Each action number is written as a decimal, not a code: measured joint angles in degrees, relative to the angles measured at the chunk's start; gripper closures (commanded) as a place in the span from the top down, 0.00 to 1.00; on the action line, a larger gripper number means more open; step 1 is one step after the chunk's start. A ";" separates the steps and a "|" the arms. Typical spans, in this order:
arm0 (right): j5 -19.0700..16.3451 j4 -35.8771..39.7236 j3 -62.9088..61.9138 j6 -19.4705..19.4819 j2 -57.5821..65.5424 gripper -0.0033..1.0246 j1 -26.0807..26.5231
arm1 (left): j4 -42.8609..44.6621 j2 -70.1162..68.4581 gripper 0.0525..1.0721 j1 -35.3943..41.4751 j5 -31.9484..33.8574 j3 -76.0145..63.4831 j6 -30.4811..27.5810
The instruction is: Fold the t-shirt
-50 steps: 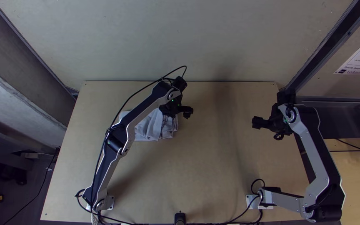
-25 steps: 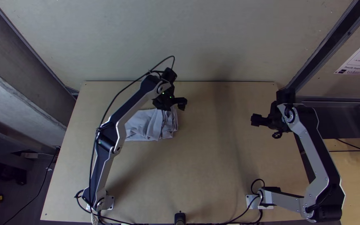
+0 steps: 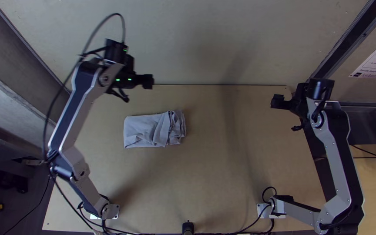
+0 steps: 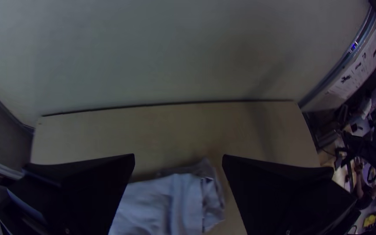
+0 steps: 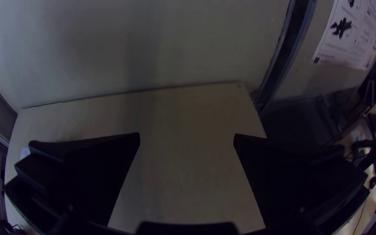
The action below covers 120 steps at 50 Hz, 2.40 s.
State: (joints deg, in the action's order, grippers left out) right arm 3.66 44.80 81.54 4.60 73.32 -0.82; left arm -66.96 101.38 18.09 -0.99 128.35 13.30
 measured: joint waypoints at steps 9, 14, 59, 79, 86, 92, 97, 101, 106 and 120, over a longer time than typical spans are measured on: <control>0.02 -8.28 1.40 -5.22 -2.54 0.96 -2.23 | 5.27 -9.66 0.95 -7.67 -1.44 -8.55 -4.81; 0.02 -13.07 1.40 -7.76 -5.33 0.96 -3.32 | 10.47 -16.61 0.95 -12.00 -1.44 -15.45 -7.30; -0.02 -41.24 -35.98 -12.83 -57.72 0.96 -8.17 | 55.65 -86.93 0.95 -18.95 -1.46 -83.45 -14.93; -0.02 -37.75 -55.82 -14.29 -73.40 0.96 -7.63 | 56.28 -100.65 0.95 -20.09 -1.92 -100.61 -15.67; -0.02 -45.55 -67.45 -14.29 -73.40 0.96 -7.63 | 63.76 -100.65 0.95 -20.09 -2.10 -112.10 -15.69; -0.02 -51.95 -75.95 -14.29 -73.40 0.96 -7.63 | 66.25 -100.65 0.95 -20.02 -2.08 -119.71 -15.93; -0.04 -52.89 -79.69 -14.29 -73.40 0.96 -7.63 | 66.86 -100.67 0.95 -19.91 -2.08 -122.64 -15.96; -0.04 -49.86 -80.65 -14.27 -73.40 0.96 -7.65 | 66.62 -100.69 0.95 -19.91 -2.08 -124.34 -16.17; -0.11 -45.66 -80.70 -13.99 -73.37 0.96 -7.63 | 66.55 -100.69 0.95 -19.96 -1.81 -125.07 -16.39; -0.22 -45.57 -80.70 -13.62 -73.37 0.96 -7.63 | 67.14 -100.78 0.95 -20.09 0.11 -125.46 -16.39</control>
State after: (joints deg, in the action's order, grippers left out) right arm 3.44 -0.78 0.84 -9.02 -0.05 -8.45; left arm 0.19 0.60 -2.00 -0.89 2.90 -3.09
